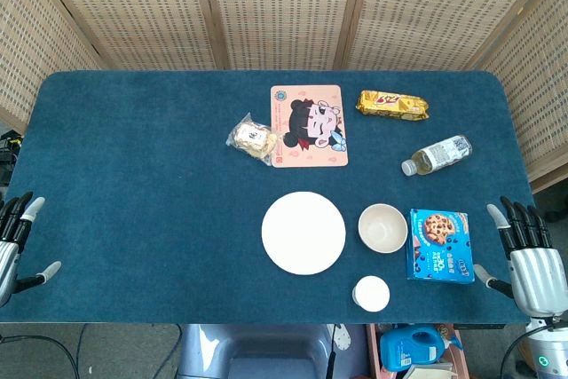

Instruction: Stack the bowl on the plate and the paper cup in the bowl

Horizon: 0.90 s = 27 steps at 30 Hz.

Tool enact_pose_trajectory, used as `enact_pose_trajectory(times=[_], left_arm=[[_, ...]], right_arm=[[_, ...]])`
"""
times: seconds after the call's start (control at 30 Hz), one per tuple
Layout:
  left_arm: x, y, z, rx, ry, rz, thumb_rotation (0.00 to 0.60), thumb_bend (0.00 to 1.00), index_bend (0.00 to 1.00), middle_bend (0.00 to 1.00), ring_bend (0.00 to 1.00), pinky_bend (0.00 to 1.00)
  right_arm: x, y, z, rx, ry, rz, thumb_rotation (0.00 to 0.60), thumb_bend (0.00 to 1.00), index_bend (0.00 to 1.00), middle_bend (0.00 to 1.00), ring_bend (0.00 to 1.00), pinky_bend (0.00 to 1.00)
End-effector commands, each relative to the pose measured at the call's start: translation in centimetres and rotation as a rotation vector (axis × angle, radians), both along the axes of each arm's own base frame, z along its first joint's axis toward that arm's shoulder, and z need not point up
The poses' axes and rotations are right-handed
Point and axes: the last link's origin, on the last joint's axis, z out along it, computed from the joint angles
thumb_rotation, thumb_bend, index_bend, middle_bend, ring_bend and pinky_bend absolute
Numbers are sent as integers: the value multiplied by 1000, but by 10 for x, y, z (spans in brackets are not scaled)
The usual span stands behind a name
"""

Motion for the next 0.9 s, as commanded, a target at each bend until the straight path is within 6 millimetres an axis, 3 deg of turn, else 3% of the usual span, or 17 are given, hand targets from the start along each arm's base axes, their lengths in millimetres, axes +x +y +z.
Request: enact_pose_trajectory(times=[0.03, 0.4, 0.67, 0.9], left_arm=[[0, 0, 1, 2, -3, 2, 600, 0, 0, 0, 0, 0], [3, -1, 0, -7, -8, -6, 600, 0, 0, 0, 0, 0], [5, 9, -10, -24, 17, 3, 600, 0, 0, 0, 0, 0], [2, 13, -13, -32, 20, 24, 600, 0, 0, 0, 0, 0]], right_arm=[[0, 0, -1, 4, 6, -6, 600, 0, 0, 0, 0, 0], [1, -11, -20, 137, 9, 21, 600, 0, 5, 0, 0, 0], [13, -56, -61, 431, 36, 135, 600, 54, 196, 0, 0, 0], [21, -79, -88, 511, 112, 147, 600, 131, 227, 0, 0, 0]])
